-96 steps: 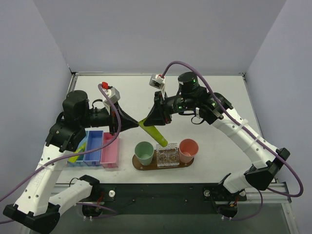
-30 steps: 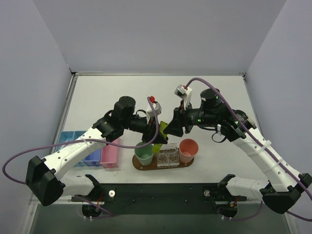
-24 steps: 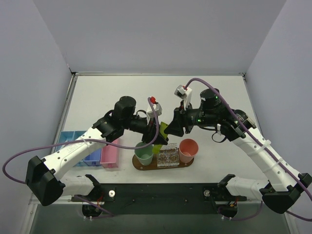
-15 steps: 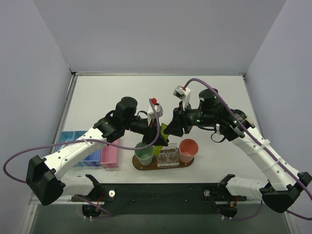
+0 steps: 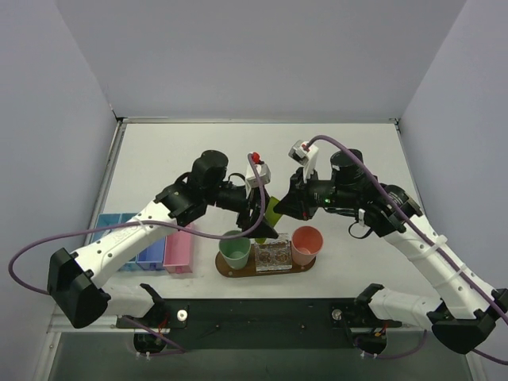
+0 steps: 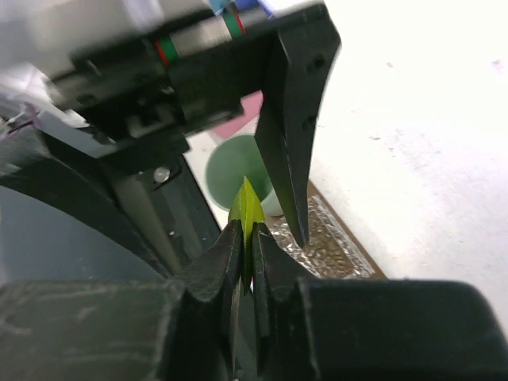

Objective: Prepare toiletry sets of a toothbrush and toothpaste on the tray

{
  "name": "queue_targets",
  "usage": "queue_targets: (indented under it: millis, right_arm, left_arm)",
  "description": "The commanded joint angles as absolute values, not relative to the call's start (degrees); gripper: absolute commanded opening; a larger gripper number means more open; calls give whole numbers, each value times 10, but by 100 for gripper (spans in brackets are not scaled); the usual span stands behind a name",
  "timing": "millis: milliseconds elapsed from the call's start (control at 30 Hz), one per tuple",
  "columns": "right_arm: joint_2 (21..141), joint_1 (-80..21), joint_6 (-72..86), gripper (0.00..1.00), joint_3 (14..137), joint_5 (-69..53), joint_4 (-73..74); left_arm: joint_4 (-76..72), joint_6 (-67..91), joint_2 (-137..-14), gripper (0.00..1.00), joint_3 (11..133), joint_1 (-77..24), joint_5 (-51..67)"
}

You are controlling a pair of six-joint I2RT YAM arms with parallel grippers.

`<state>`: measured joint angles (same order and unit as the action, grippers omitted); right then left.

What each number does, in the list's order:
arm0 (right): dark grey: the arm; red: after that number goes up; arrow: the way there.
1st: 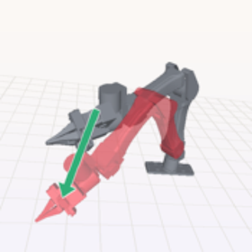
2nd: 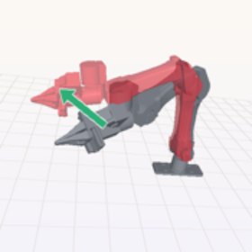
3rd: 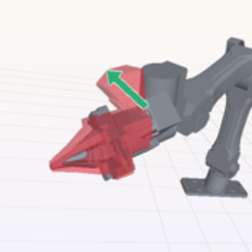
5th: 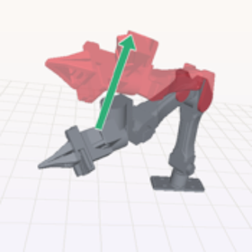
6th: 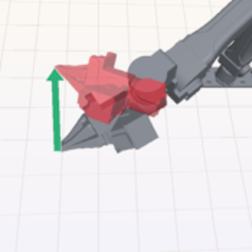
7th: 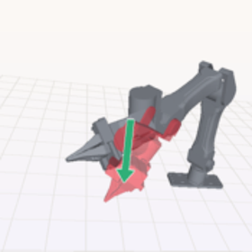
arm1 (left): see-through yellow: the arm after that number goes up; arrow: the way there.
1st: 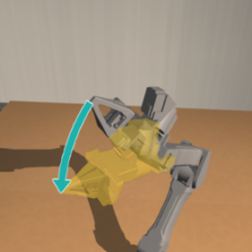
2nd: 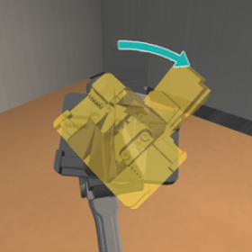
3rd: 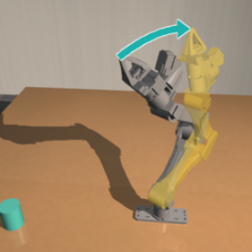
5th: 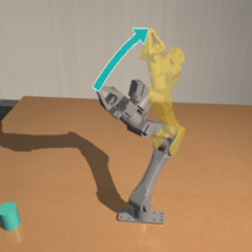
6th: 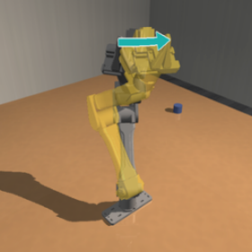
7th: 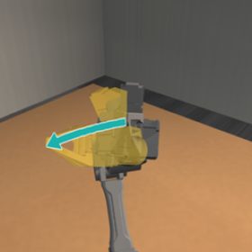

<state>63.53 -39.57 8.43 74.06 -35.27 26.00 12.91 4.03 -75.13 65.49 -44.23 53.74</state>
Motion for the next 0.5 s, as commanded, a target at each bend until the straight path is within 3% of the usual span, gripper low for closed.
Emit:
queue_targets:
  millis: [0, 267, 467]
  right_arm:
    - [579, -394, 60, 0, 733, -257, 226]
    - [498, -423, 33, 0, 675, -114, 222]
    - [500, -501, 40, 0, 647, -31, 200]
  left_arm:
    - [131, 4, -744, 86, 722, -429, 489]
    - [-58, 146, -714, 88, 700, -281, 426]
    - [-27, 126, -699, 88, 625, -217, 174]
